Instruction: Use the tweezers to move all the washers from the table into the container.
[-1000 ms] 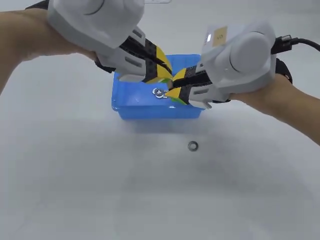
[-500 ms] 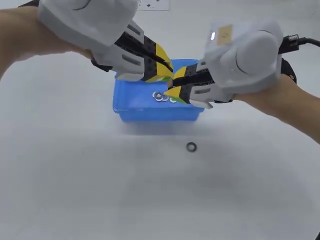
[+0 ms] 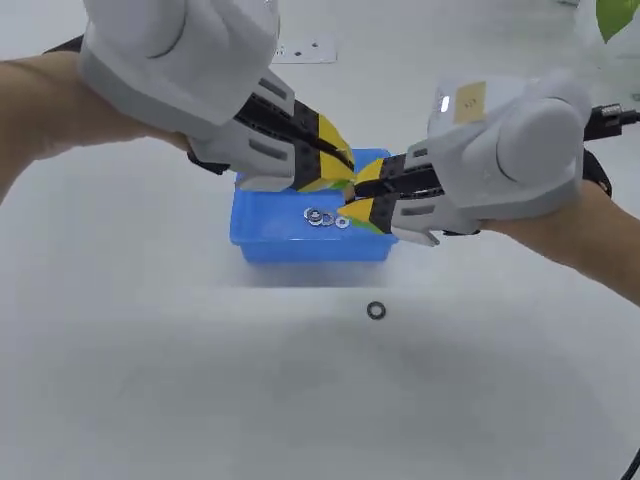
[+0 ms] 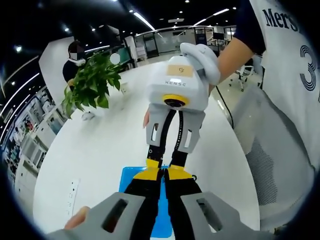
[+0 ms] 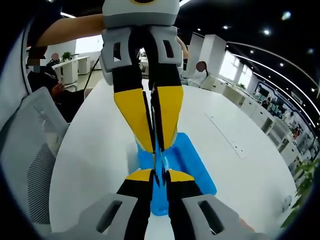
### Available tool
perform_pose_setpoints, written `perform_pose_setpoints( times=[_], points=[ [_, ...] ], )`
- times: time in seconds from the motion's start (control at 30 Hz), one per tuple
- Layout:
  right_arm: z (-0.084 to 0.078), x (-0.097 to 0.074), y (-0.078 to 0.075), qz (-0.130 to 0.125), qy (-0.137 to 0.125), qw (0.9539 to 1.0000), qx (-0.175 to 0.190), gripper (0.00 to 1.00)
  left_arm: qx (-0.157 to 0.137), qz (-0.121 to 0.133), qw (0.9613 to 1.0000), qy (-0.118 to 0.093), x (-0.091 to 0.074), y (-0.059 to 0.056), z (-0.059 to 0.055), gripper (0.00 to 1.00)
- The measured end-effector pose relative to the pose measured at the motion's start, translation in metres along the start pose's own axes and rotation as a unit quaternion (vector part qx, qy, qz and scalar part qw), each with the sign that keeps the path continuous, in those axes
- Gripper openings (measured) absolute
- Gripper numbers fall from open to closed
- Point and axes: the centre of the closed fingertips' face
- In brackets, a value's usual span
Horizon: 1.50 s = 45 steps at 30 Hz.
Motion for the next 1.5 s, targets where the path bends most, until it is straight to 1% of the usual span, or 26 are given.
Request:
perform_pose_setpoints(
  times=[0.03, 0.17, 0.27, 0.33, 0.4, 0.5, 0.57, 0.63, 0.7, 0.77, 0.8, 0.83, 0.9, 1.0, 1.07, 1.13, 1.27, 1.5],
  points=[
    [0.001, -0.003, 0.003, 0.001, 0.0, 1.0, -0.003, 0.11, 0.006, -0.004, 1.0, -0.002, 0.002, -0.004, 0.002, 0.07],
    [-0.001, -0.012, 0.011, 0.002, 0.003, 1.0, -0.009, 0.11, 0.005, -0.003, 1.0, -0.004, 0.002, -0.01, 0.005, 0.07],
    [-0.001, -0.018, 0.017, 0.0, 0.002, 1.0, -0.005, 0.11, 0.007, -0.004, 1.0, -0.003, 0.002, -0.017, 0.007, 0.07],
    [-0.002, -0.02, 0.022, 0.0, 0.001, 1.0, -0.003, 0.11, 0.006, -0.006, 1.0, -0.004, 0.003, -0.023, 0.01, 0.07],
    [-0.006, -0.022, 0.031, 0.004, 0.003, 1.0, -0.001, 0.11, 0.004, -0.007, 1.0, -0.004, 0.008, -0.034, 0.012, 0.07],
    [-0.013, -0.023, 0.042, 0.01, 0.007, 0.9999, 0.007, 0.11, -0.004, -0.009, 0.9999, -0.008, 0.014, -0.047, 0.011, 0.07],
    [-0.019, -0.022, 0.052, 0.014, 0.01, 0.9998, 0.008, 0.11, -0.008, -0.016, 0.9998, -0.003, 0.019, -0.056, 0.007, 0.07],
    [-0.025, -0.021, 0.062, 0.021, 0.014, 0.9996, 0.014, 0.11, -0.014, -0.02, 0.9997, 0.0, 0.023, -0.062, 0.003, 0.07],
    [-0.031, -0.021, 0.067, 0.024, 0.019, 0.9994, 0.019, 0.11, -0.023, -0.023, 0.9995, -0.001, 0.027, -0.067, 0.0, 0.07],
    [-0.035, -0.021, 0.07, 0.026, 0.023, 0.9989, 0.032, 0.11, -0.031, -0.019, 0.9993, -0.004, 0.031, -0.069, -0.002, 0.07],
    [-0.037, -0.021, 0.072, 0.029, 0.025, 0.9987, 0.033, 0.11, -0.032, -0.018, 0.9993, -0.006, 0.033, -0.071, -0.002, 0.07],
    [-0.039, -0.022, 0.073, 0.029, 0.027, 0.9987, 0.032, 0.11, -0.041, -0.017, 0.999, -0.011, 0.036, -0.073, -0.002, 0.07],
    [-0.045, -0.023, 0.075, 0.032, 0.036, 0.9985, 0.026, 0.11, -0.045, -0.016, 0.9988, -0.011, 0.04, -0.075, -0.003, 0.07],
    [-0.053, -0.025, 0.077, 0.034, 0.04, 0.9979, 0.037, 0.12, -0.051, -0.017, 0.9985, -0.012, 0.045, -0.077, -0.005, 0.07],
    [-0.056, -0.025, 0.078, 0.033, 0.043, 0.9977, 0.04, 0.12, -0.052, -0.016, 0.9985, -0.009, 0.047, -0.076, -0.009, 0.07],
    [-0.059, -0.024, 0.077, 0.031, 0.045, 0.9975, 0.044, 0.12, -0.055, -0.011, 0.9984, -0.007, 0.048, -0.073, -0.012, 0.07],
    [-0.061, -0.022, 0.074, 0.026, 0.043, 0.9974, 0.051, 0.12, -0.061, -0.009, 0.9981, -0.003, 0.049, -0.07, -0.014, 0.07],
    [-0.061, -0.016, 0.069, 0.03, 0.04, 0.9974, 0.052, 0.12, -0.063, -0.004, 0.998, 0.002, 0.049, -0.064, -0.018, 0.07]
  ],
)
Point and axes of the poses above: the centre of the closed fingertips' face, and the gripper's own axes: x roughly forward along the fingers, y roughly to its left, z roughly out of its top, and after that the axes turned 7 degrees about -z, right-handed
